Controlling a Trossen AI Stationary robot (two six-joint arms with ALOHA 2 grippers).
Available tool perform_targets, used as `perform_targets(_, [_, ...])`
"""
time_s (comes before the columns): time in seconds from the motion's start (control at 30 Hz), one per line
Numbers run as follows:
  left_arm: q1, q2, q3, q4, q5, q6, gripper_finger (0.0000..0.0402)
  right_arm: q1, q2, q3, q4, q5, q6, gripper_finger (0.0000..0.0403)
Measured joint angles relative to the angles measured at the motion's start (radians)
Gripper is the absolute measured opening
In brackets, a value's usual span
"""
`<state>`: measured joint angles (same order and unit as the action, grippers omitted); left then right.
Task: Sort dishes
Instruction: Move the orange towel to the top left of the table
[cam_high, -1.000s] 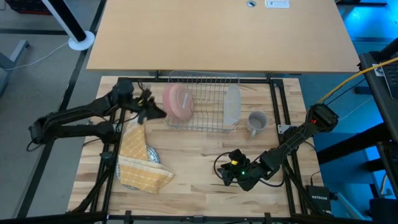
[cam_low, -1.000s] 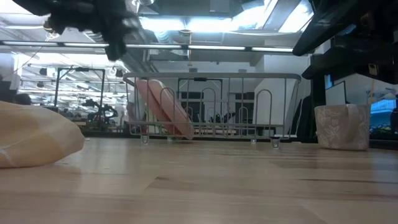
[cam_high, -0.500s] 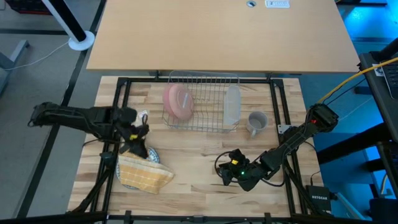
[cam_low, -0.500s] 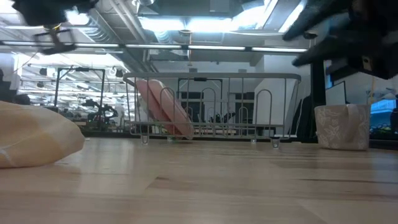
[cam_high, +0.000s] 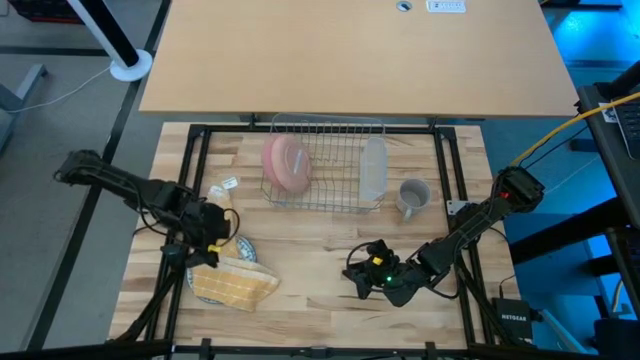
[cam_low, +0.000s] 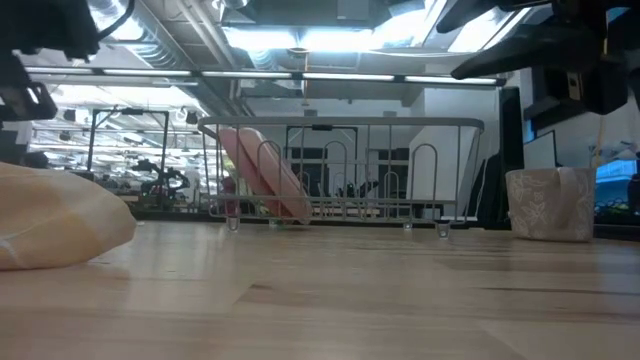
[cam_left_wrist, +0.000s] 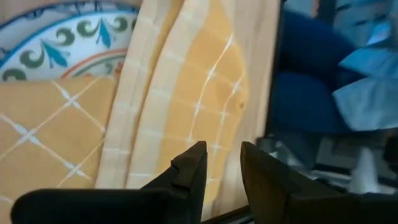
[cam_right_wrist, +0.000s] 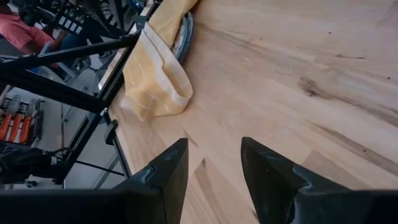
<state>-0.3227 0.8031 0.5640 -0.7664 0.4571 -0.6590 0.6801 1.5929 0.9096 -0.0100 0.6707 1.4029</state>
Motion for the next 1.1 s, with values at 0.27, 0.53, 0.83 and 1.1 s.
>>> perform_targets(0.27, [-0.107,0.160,0.000,-0.010,-0.179,0.000,0.0090,0.000,0.000,0.000,0.001,0.000,0.001,0.0154])
perform_targets(0.53, [-0.157,0.319,0.000,-0.009,-0.218,0.000,0.0090,0.000,0.000,0.000,0.001,0.000,0.001,0.0154])
perform_targets(0.83, [-0.175,0.384,0.000,-0.005,-0.196,0.000,0.0090,0.000,0.000,0.000,0.001,0.000,0.001,0.0154])
perform_targets(1.1, [-0.174,0.384,0.000,0.001,-0.195,0.023,0.0100,0.000,0.000,0.000,0.001,0.000,0.001,0.0154])
